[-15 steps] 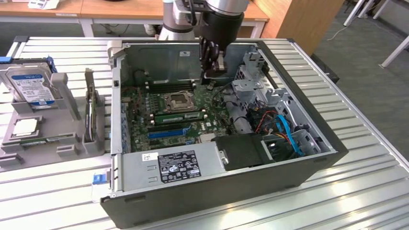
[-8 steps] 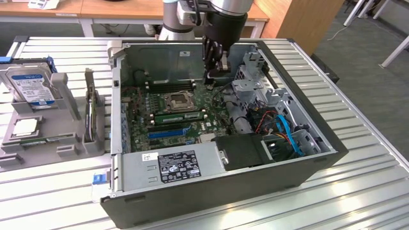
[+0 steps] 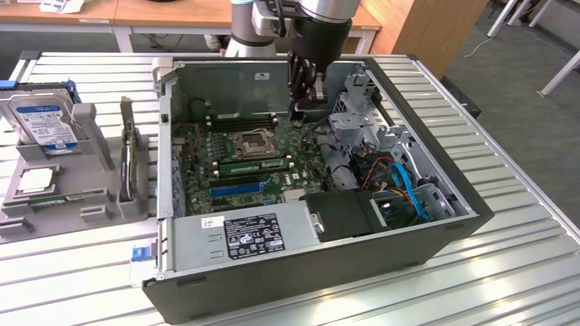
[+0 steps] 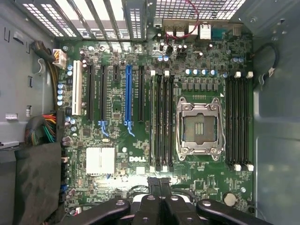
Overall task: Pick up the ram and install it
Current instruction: 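Press down the ram until it locks into place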
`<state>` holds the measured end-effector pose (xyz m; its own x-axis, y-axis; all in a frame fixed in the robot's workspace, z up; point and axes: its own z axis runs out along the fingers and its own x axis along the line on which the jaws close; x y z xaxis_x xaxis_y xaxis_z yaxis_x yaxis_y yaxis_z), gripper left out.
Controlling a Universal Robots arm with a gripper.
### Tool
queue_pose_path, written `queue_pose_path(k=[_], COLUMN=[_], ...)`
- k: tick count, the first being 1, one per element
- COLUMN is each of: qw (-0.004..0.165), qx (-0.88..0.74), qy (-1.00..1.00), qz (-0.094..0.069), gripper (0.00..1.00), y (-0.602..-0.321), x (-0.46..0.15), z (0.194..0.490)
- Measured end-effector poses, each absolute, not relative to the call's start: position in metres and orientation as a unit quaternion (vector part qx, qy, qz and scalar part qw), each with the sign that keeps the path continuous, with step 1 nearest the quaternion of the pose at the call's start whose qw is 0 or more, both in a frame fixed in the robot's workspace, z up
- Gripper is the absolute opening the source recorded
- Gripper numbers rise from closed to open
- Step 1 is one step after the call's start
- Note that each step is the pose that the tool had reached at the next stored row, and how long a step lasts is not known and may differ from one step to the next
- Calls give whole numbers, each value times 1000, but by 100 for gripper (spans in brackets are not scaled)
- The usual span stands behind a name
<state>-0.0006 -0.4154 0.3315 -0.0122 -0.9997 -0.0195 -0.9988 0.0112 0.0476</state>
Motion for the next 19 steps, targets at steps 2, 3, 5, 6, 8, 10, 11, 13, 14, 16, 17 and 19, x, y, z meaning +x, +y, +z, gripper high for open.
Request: queue_pose_path(k=[2,3,5,6,8,10,11,13,14,16,17,19], qw=[10,10,10,10,10,10,10,10,10,10,10,10], qx=[703,703,703,703,703,703,703,703,703,703,703,703], qy=[-711,-711,-711,-711,-711,-711,-711,-711,-711,-711,-711,-711], qz=[-24,-24,-24,-24,-24,-24,-24,-24,-24,-24,-24,-24], gripper=[10,10,10,10,10,10,10,10,10,10,10,10], y=[-415,-415,-415,-415,-415,-415,-415,-415,-415,-415,-415,-415], x=[-1,-1,-1,-1,-1,-1,-1,-1,-1,-1,-1,-1], z=[329,328,326,325,324,322,321,319,318,317,316,314])
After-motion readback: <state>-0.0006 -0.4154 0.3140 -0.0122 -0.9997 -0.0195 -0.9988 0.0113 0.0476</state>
